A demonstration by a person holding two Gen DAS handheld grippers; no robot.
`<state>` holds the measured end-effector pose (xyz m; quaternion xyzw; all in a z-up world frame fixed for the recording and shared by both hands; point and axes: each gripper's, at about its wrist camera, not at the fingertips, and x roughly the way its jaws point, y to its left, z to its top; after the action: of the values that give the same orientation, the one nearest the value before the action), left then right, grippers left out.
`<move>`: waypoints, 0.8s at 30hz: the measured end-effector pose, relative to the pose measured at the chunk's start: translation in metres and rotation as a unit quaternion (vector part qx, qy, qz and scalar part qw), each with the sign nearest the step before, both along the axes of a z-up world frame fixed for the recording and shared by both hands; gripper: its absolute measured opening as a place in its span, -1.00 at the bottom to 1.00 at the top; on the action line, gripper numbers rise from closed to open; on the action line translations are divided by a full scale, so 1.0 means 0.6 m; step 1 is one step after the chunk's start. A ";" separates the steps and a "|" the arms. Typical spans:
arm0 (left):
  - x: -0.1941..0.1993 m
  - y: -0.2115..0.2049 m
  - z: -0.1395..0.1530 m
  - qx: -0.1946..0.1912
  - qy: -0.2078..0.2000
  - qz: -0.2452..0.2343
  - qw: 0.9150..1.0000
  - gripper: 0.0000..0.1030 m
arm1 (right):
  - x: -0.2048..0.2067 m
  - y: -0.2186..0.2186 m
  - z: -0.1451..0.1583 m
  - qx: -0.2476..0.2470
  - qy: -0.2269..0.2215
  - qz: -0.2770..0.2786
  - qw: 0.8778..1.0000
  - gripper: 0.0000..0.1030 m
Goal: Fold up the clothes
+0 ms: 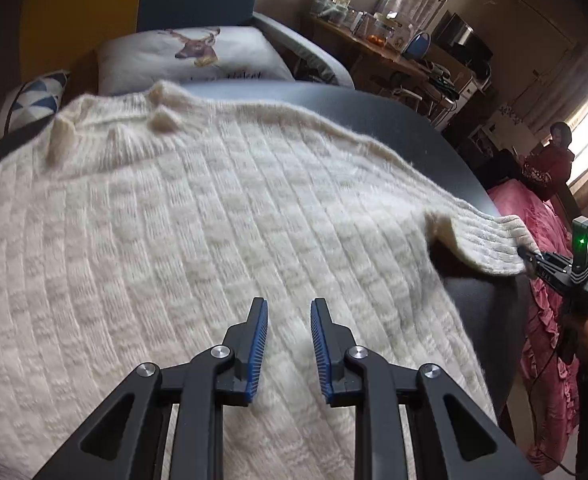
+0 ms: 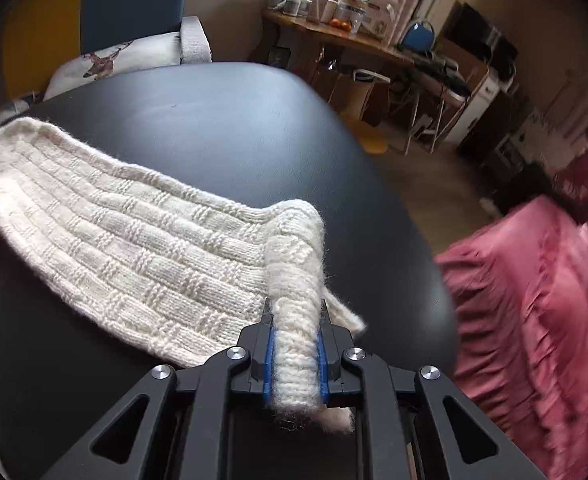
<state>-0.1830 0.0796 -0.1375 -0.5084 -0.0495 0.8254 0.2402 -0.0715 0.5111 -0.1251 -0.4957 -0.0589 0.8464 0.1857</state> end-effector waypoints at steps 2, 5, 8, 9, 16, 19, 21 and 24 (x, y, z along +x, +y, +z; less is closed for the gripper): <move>-0.017 0.004 0.011 -0.003 0.010 0.000 1.000 -0.58 | -0.021 0.007 0.018 0.030 0.003 0.004 1.000 -0.69; -0.035 0.019 0.000 -0.032 0.011 -0.020 0.999 -0.58 | -0.055 0.027 0.022 0.061 -0.003 0.000 0.998 -0.69; -0.038 0.032 -0.028 -0.080 0.009 -0.042 0.996 -0.58 | -0.075 0.063 -0.017 0.028 -0.019 -0.023 0.999 -0.65; -0.036 0.032 -0.028 -0.088 0.013 -0.049 0.995 -0.58 | -0.076 0.073 -0.030 0.013 -0.019 -0.032 0.999 -0.63; -0.055 0.041 0.007 -0.067 0.026 -0.070 0.995 -0.58 | -0.006 0.143 -0.001 -0.098 0.068 -0.083 0.989 0.20; -0.075 0.067 0.029 -0.063 0.059 -0.088 0.992 -0.58 | 0.024 0.164 0.033 -0.131 0.105 -0.099 0.981 0.20; -0.094 0.105 0.044 -0.059 0.076 -0.101 0.990 -0.58 | 0.022 0.158 0.048 -0.148 0.112 -0.081 0.979 0.20; -0.125 0.173 0.043 -0.056 0.086 -0.109 0.989 -0.58 | -0.012 0.115 0.048 -0.145 0.092 -0.038 0.984 0.20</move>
<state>-0.2578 0.1831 -0.1116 -0.4503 0.0734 0.8366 0.3034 -0.0785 0.5803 -0.0964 -0.4393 0.1007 0.8802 0.1486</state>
